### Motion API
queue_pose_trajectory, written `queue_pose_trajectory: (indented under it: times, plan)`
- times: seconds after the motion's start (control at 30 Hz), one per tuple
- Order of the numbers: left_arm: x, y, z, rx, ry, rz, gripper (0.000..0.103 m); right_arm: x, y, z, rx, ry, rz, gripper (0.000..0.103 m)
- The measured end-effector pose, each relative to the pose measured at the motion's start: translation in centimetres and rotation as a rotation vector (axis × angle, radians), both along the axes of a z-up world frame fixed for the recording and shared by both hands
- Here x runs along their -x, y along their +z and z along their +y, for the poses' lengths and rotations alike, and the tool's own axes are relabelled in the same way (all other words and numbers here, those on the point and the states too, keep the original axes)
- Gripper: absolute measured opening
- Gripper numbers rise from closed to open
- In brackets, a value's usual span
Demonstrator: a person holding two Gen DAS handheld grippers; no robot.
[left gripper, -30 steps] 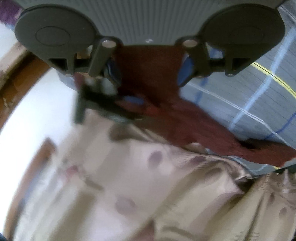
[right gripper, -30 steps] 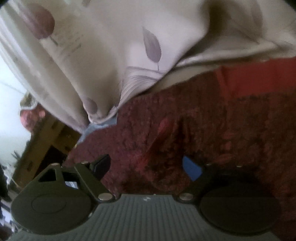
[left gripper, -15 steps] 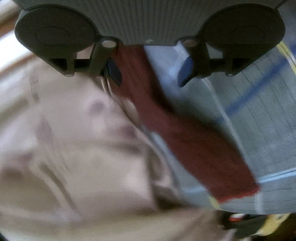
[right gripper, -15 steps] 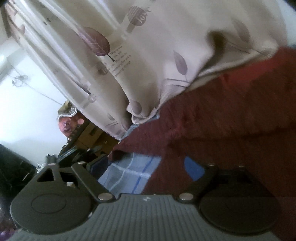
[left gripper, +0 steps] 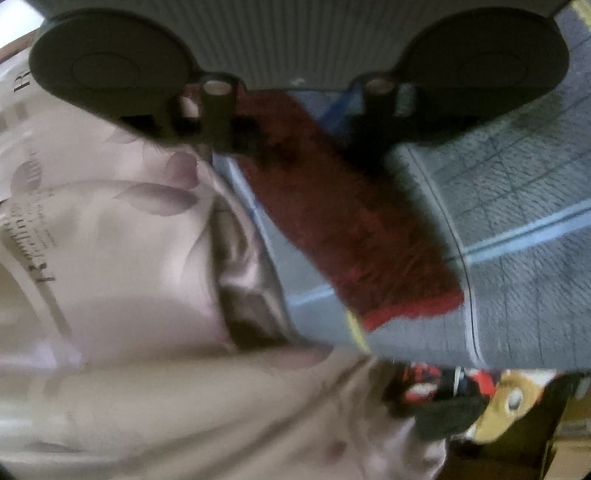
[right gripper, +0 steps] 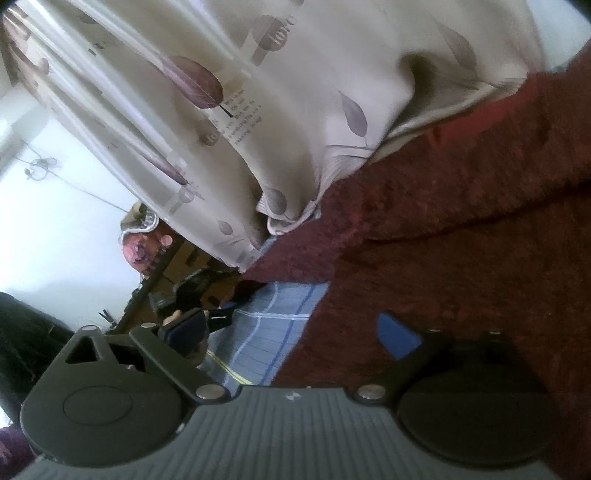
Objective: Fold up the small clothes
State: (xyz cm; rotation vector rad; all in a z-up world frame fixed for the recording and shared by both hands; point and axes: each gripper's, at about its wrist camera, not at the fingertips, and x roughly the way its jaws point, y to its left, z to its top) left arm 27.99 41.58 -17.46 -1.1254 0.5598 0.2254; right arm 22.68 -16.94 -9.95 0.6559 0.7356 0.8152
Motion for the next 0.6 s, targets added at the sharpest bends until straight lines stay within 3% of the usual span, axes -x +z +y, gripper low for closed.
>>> queue_pose_trajectory:
  times: [0.1,0.2,0.4,0.6]
  plan:
    - [0.1,-0.4,0.2,-0.016,0.017,-0.032,0.01,0.4,0.2,-0.3,-0.01,-0.012,0.001,0.099]
    - [0.6,1.6,-0.5,-0.072,0.041,-0.091,0.01,0.8,0.4,-1.0,0.003,-0.029,-0.011,0.1]
    - [-0.3,9.1,-4.0,-0.23,-0.023,-0.194,0.01,0.8,-0.3,-3.7,-0.022,-0.097,0.018,0.1]
    - [-2.3,17.0,-12.9,-0.364,-0.21,-0.332,0.01,1.3,-0.3,-6.8,-0.06,-0.164,0.011,0.1]
